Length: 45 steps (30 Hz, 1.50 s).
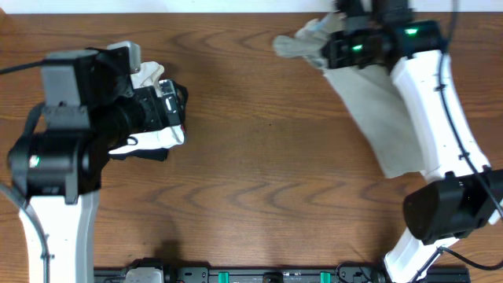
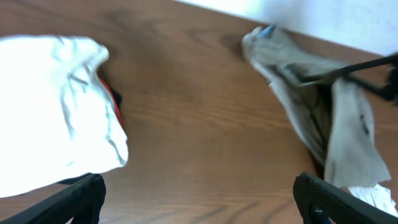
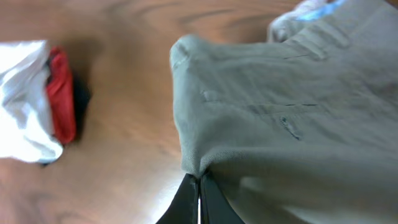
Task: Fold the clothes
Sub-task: 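Lift the khaki shorts with the right gripper and drop them mid-table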
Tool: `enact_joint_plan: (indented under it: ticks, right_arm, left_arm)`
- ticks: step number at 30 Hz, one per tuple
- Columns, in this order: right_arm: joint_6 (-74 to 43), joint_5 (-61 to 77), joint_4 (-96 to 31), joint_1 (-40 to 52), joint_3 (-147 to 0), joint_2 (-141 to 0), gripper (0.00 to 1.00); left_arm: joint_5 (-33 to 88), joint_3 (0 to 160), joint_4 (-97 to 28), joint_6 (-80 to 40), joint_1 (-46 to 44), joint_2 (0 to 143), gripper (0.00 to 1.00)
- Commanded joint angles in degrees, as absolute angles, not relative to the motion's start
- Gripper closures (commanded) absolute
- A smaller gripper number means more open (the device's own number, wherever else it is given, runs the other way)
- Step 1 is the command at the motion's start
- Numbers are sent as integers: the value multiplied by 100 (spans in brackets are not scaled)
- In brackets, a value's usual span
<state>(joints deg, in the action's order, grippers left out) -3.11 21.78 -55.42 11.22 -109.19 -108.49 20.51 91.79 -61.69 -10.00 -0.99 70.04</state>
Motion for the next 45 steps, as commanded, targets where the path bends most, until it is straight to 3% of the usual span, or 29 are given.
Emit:
enact_joint_plan:
  ticks: [1,6,18,22,29,39,45]
  right_arm:
    - [-75,1553,-5509,1354,-10993,-10608,99]
    - [-78,191,-5509,937,-11030,-10018,99]
    - [-32,154,-5271,-1367,-11098,-8211,99]
    - [-32,499,-5297,-1710,-11096,-7977,99]
    - [-86,2733,-5349,-1337,-11096,-7870,99]
    - [-126,2681,-5336,414,-11142,-7839,99]
    - [-242,2681,-5557,646,-11533,-7599,99]
  left_arm:
    - [1765,9262,-6254,-792,-115,6836,2]
    - [1723,9260,-6381,-711,-115,6742,2]
    - [1723,9260,-6381,-707,-115,6820,2]
    - [1723,9260,-6383,-589,-117,6820,2]
    - [1723,9260,-6383,-576,-115,6820,2]
    - [1723,9260,-6396,-578,-115,6814,2]
    - [1717,9260,-6423,-554,-115,6781,2]
